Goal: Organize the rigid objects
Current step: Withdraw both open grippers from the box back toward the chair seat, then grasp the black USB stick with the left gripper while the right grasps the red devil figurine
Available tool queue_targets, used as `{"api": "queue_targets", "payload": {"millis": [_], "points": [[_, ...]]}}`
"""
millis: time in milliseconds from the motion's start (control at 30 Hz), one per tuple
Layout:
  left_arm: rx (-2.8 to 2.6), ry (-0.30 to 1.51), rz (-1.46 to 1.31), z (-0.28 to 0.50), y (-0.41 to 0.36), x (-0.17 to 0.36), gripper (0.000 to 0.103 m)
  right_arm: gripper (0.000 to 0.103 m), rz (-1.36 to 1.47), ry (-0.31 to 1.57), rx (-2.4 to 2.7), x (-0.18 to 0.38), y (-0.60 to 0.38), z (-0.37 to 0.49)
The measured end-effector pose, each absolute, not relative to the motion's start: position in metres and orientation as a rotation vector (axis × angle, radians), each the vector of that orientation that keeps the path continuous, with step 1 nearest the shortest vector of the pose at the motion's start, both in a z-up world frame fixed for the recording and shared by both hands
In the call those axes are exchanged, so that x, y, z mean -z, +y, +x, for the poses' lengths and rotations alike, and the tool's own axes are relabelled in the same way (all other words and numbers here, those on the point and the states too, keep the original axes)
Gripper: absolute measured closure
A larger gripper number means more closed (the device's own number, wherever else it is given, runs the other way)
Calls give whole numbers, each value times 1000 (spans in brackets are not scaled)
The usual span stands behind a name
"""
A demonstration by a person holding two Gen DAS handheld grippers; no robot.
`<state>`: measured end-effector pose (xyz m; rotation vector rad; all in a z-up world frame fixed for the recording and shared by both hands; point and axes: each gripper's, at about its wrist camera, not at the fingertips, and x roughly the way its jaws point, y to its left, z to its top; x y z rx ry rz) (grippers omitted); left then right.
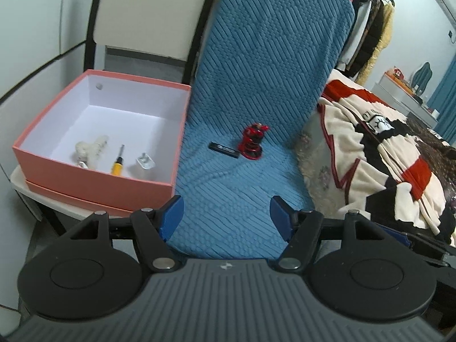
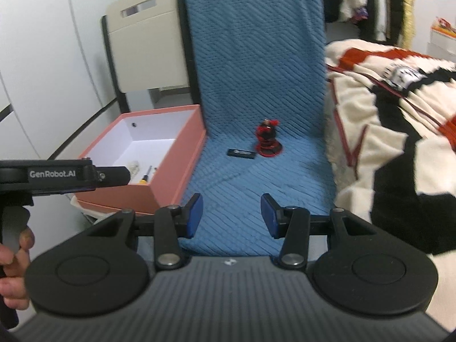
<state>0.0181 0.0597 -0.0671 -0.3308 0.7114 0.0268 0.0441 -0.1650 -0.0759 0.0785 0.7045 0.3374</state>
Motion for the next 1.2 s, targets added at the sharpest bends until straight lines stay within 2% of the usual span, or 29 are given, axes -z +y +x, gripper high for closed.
{"api": "queue_targets", "payload": {"millis": [233, 600, 867, 933, 1100, 1167, 1200], "points": [[6, 717, -272, 47, 39, 79, 31, 55, 116, 695, -291, 98, -188, 57], [11, 758, -256, 144, 38, 118, 31, 55, 134, 710, -296, 139, -186, 117], [41, 794, -266, 222, 33, 161, 30, 55, 193, 714, -270, 160, -185, 189], [55, 795, -271, 242, 31, 174, 24, 55, 220, 716, -266, 166, -186, 210], [59, 807, -238, 287, 28, 207, 24, 55, 241, 742, -269, 189, -180, 260], [44, 816, -233, 307, 32, 222, 24, 53, 248, 765, -279, 200, -177, 277], [39, 819, -233, 315, 34, 229, 24, 48, 250, 773, -285, 205, -175, 284]]}}
